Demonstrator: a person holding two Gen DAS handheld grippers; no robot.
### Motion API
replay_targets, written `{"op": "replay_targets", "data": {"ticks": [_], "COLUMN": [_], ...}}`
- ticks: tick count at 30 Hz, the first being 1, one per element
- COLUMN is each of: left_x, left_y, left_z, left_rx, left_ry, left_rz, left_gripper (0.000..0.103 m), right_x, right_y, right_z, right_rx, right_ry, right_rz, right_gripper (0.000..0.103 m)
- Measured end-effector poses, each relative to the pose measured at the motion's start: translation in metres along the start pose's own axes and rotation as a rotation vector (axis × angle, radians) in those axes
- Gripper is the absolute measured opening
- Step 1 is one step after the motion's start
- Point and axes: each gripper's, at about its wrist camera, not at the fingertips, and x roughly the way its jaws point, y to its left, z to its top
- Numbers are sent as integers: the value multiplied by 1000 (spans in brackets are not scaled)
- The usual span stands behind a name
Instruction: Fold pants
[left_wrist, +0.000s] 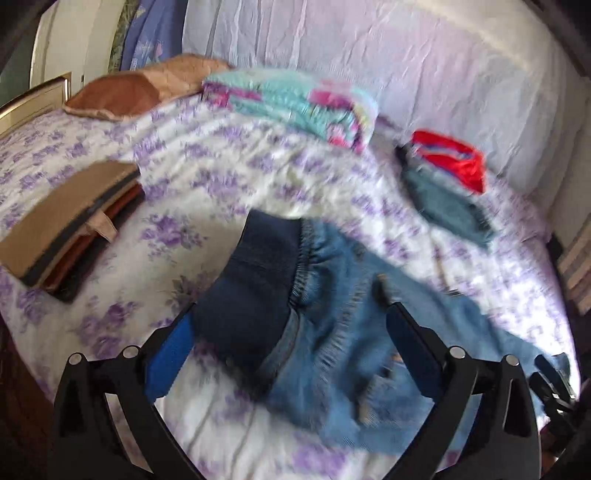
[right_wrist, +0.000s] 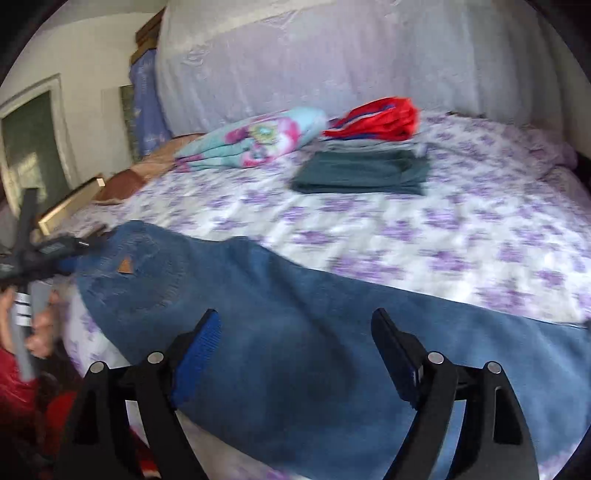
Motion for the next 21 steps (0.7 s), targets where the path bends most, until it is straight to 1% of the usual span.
{"op": "replay_targets", "data": {"ticks": [2, 3, 4, 5, 6, 7, 8, 9, 10, 11, 12, 13, 14, 16, 17, 18, 19, 20, 21], "left_x": [-17, -19, -20, -16, -9, 3, 22, 32, 37, 39, 38, 29, 18, -3, -14, -29, -36, -43, -44], "left_y": [-13, -21, -31, -42, -48, -52, -51, -43, -29, -8, 5, 20, 27, 27, 22, 11, 1, -15, -32], "left_z": [-2, -6, -11, -19, -22, -29, -34, -34, -32, -25, -20, -14, -10, -5, -3, -4, -5, -8, -11], "left_rx": [41, 68, 108, 161, 195, 231, 253, 236, 169, 42, -37, -121, -158, -148, -126, -92, -64, -12, 40], "left_ry": [-31, -41, -51, -68, -82, -85, -48, -15, 11, 68, 99, 89, 62, 13, -12, -44, -56, -60, -47], "left_rz": [-28, -27, -5, 48, 103, 180, 264, 259, 189, 73, 13, -31, -30, -32, -44, -65, -81, -104, -124], "left_gripper": [97, 98, 98, 98, 98, 98, 99, 99, 99, 99, 98, 97, 96, 96, 96, 96, 96, 96, 97], "right_x": [-9, -9, -5, -1, -6, -17, -28, -42, -57, -69, -84, -95, -101, -106, -101, -92, -82, -82, -82], "right_y": [-20, -40, -58, -76, -93, -99, -101, -104, -109, -114, -124, -135, -148, -173, -184, -198, -206, -204, -198], "right_z": [-12, -20, -27, -35, -42, -43, -42, -39, -37, -37, -38, -39, -41, -50, -56, -65, -71, -74, -72], "right_rx": [17, 46, 78, 118, 172, 210, 232, 252, 265, 280, 313, 349, 383, 438, 463, 503, 530, 523, 496], "right_ry": [10, 40, 87, 120, 98, 64, 52, 19, -28, -55, -74, -86, -99, -101, -78, -31, -17, -51, -57], "right_rz": [-93, -145, -181, -161, -76, -53, -76, -96, -74, -56, -53, -61, -77, -149, -185, -203, -162, -157, -184], "right_gripper": [88, 91, 98, 98, 98, 98, 98, 98, 98, 98, 98, 98, 98, 99, 99, 99, 100, 100, 100]}}
